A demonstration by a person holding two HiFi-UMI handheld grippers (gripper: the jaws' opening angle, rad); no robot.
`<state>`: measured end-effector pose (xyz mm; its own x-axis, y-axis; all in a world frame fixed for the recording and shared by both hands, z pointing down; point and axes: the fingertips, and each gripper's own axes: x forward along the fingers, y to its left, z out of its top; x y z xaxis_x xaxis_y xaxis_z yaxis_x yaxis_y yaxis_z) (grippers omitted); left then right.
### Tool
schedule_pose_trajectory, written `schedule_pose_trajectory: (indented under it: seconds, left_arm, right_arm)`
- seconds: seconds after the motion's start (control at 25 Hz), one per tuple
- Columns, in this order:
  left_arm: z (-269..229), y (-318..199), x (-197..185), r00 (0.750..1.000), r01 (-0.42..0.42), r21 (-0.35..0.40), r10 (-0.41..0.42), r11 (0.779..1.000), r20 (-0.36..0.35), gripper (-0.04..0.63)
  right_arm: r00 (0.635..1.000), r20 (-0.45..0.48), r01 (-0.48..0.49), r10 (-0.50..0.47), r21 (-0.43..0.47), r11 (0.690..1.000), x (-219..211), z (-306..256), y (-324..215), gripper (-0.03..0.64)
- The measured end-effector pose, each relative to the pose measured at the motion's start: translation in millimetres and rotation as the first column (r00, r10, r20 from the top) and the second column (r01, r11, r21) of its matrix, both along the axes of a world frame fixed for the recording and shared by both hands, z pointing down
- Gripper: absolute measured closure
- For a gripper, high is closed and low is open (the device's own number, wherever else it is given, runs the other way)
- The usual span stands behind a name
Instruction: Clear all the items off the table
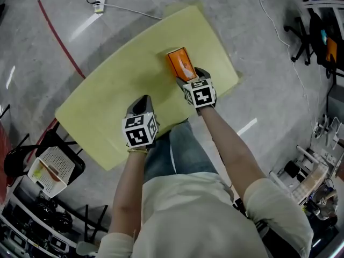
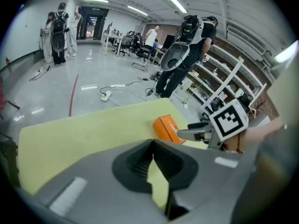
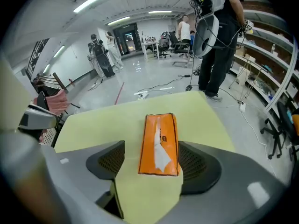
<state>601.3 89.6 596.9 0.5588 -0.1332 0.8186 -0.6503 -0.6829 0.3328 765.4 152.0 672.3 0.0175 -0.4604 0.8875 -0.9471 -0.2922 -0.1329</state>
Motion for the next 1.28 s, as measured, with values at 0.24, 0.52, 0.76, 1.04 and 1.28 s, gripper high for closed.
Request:
schedule_pose_trajectory:
  seconds: [0.24, 0.52, 0.76, 1.04, 1.28]
  left_arm:
    - [29.8, -4.7, 3.6, 0.999, 0.033, -0.025, -0.032, 0.999, 0.027, 0.586]
    - [54.0, -4.3, -0.6, 0.997, 0.049, -0.047, -0.046, 0.998, 0.055, 0.586]
    - [68.5, -1.4, 3.6, 0.996, 0.057, -0.065, -0.053, 0.996, 0.066, 0.586]
    - [76.8, 2.8, 4.3, 0.996, 0.064, -0.082, -0.059, 0.995, 0.064, 0.586]
    - [78.1, 4.4, -3.4, 0.996, 0.065, -0.086, -0.059, 0.994, 0.065, 0.586]
  right_arm:
    - [1.000, 0.018, 0.014, -0.013, -0.024, 1.000, 12.3, 36.6, -13.1, 0.238]
    - [0.999, 0.035, 0.035, -0.033, -0.066, 0.997, 8.3, 73.0, -20.1, 0.162]
    - [0.998, 0.035, 0.050, -0.047, -0.097, 0.994, 14.1, 95.2, -22.2, 0.141]
    - [0.998, 0.040, 0.060, -0.056, -0.116, 0.991, 13.5, 111.3, -23.6, 0.132]
    - [0.998, 0.046, 0.043, -0.037, -0.127, 0.991, 8.9, 114.5, -22.9, 0.137]
